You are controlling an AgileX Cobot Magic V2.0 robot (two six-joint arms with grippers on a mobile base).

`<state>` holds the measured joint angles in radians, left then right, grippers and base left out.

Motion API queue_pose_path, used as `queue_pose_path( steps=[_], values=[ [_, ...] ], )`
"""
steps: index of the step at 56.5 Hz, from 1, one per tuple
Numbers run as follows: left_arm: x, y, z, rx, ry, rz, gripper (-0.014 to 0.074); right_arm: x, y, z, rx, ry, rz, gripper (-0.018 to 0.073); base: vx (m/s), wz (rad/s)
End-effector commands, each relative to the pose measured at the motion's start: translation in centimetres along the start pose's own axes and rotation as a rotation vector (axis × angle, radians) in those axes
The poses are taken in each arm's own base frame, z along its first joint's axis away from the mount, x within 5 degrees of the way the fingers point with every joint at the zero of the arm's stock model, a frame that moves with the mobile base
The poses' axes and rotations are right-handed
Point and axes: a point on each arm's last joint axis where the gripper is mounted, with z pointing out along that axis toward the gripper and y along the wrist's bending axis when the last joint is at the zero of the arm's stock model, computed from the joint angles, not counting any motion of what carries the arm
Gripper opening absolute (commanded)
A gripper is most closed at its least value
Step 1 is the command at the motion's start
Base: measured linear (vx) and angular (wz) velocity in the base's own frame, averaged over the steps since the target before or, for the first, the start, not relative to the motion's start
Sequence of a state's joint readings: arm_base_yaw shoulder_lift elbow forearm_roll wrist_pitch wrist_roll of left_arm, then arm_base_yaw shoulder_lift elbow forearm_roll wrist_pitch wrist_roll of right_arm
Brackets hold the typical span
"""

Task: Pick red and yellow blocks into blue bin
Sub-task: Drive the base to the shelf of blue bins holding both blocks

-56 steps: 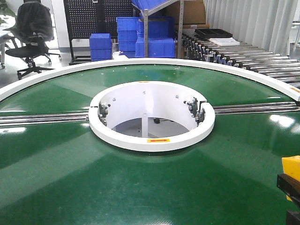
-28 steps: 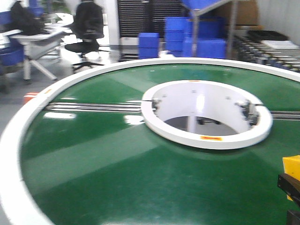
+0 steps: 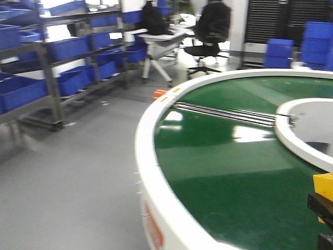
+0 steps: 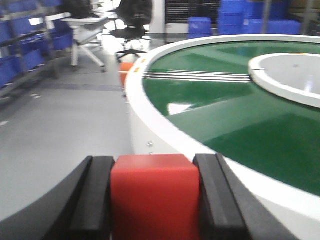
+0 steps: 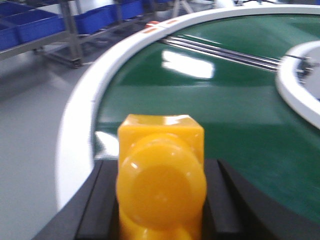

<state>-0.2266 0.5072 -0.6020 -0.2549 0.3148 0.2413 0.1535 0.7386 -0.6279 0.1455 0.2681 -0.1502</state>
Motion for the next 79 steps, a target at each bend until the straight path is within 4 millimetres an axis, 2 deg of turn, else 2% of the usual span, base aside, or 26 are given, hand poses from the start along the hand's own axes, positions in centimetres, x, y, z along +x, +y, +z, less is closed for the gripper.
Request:
queue_pose_path(
  steps=[1, 36, 79],
  values=[
    [-1.41, 0.11, -0.25, -0.014, -0.095, -0.018, 0.0002, -1.76, -0.15, -0.52, 0.017, -0.121, -0.010, -0.0010, -0.09, 0.74],
    [-1.41, 0.11, -0.25, -0.014, -0.095, -0.018, 0.0002, -1.77, -0.15, -0.52, 0.017, -0.122, -0.007, -0.0010, 0.04, 0.65],
    [-1.41, 0.11, -0.25, -0.013, -0.095, -0.018, 0.0002, -1.77, -0.15, -0.52, 0.017, -0.122, -0.007, -0.0010, 0.22, 0.54]
  ],
)
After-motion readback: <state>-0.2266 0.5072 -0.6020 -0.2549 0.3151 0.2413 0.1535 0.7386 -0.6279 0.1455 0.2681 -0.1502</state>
